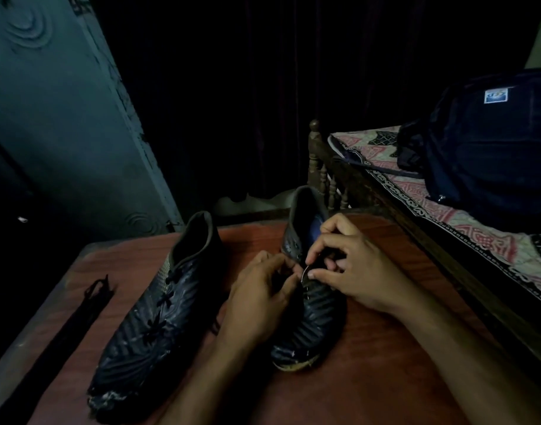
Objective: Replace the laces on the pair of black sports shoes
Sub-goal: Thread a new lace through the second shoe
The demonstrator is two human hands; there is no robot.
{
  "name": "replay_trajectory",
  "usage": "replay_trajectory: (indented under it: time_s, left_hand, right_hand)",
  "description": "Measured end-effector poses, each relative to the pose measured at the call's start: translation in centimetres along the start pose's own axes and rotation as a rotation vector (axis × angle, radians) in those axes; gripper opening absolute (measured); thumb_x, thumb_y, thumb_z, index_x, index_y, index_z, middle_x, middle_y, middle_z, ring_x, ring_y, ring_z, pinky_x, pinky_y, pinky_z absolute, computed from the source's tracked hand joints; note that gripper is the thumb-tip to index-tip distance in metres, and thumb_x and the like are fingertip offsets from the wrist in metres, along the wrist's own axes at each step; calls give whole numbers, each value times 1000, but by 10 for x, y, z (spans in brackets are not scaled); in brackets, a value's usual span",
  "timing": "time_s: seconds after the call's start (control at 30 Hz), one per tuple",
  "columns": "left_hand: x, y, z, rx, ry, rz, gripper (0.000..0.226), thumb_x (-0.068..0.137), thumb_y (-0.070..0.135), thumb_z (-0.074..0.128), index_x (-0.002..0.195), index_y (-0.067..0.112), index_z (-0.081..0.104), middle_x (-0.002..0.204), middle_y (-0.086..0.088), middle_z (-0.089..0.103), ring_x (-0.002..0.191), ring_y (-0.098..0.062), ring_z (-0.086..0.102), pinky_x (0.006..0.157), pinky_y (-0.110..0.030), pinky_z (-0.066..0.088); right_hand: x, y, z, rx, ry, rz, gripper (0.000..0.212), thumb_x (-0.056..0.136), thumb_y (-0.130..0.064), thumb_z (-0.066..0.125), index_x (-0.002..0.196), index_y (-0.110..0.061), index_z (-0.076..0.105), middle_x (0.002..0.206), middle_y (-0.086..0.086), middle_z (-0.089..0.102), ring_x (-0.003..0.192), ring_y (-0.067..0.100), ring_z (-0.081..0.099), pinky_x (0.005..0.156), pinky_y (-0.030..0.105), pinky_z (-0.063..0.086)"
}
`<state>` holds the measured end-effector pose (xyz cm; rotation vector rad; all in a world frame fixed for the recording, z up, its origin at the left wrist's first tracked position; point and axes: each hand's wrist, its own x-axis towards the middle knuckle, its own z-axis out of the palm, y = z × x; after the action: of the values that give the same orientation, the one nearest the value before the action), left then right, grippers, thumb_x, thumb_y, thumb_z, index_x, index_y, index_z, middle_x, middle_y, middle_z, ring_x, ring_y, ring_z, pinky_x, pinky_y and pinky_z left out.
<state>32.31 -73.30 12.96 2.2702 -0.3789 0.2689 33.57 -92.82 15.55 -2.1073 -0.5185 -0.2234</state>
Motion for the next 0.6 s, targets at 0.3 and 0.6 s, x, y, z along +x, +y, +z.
replay_trajectory:
  time_s: [0.3, 0.6]
  left_hand:
    - [1, 4, -4, -126, -97, -26, 8, 97, 28, 68, 92, 33, 69, 95, 9, 56, 95, -2, 56, 87, -22, 44]
    - [1, 6, -2, -163, -61, -71, 9, 95, 28, 72, 90, 35, 73, 91, 8, 57, 91, -2, 56, 87, -28, 46]
  right_hand:
    - [-1, 1, -2, 61, -22, 18, 22, 79, -7, 84, 84, -24, 71, 107, -11, 41, 69, 12, 52, 62, 42, 58]
    - [0, 3, -2, 132, -71, 42, 26, 81, 0, 80, 87, -23, 70, 112, -11, 42, 74, 17, 59, 59, 26, 49]
